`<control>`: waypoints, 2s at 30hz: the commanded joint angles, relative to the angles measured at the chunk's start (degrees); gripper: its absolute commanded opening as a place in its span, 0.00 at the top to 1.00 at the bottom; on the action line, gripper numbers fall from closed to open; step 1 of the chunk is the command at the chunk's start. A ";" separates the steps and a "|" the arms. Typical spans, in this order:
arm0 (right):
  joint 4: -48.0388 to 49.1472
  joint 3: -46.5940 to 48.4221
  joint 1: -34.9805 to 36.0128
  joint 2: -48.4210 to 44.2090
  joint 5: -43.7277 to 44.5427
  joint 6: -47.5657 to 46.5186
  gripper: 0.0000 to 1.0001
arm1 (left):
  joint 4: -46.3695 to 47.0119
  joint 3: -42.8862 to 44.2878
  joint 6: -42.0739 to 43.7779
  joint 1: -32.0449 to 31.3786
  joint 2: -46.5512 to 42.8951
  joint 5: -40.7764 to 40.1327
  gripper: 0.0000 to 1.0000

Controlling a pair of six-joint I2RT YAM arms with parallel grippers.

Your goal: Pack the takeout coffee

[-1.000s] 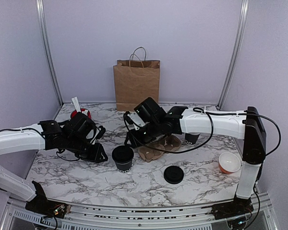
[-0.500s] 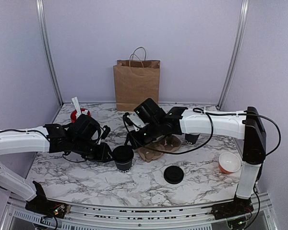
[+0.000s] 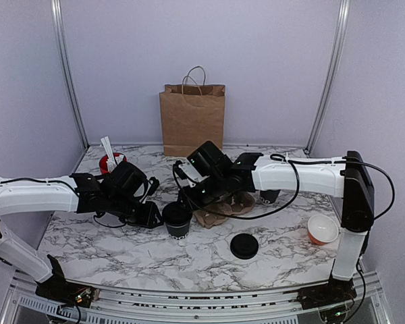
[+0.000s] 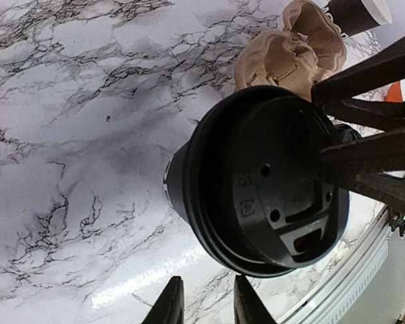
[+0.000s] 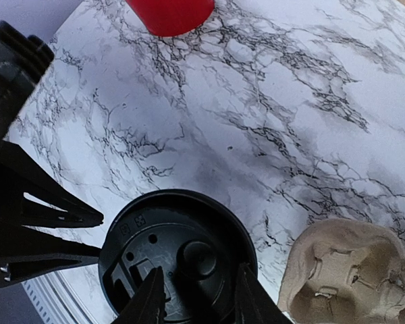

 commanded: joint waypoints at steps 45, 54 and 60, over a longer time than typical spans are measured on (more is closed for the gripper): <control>3.20 -5.23 -1.47 -3.61 -0.63 4.50 0.77 | 1.47 5.32 1.62 4.01 4.75 7.15 0.75; 3.35 -6.43 -1.11 -3.36 -1.11 4.93 0.81 | 1.58 4.70 1.48 4.01 5.76 6.58 0.75; 3.44 -7.58 -0.86 -3.14 -1.39 5.37 0.82 | 0.68 5.67 1.53 3.92 6.20 6.44 0.75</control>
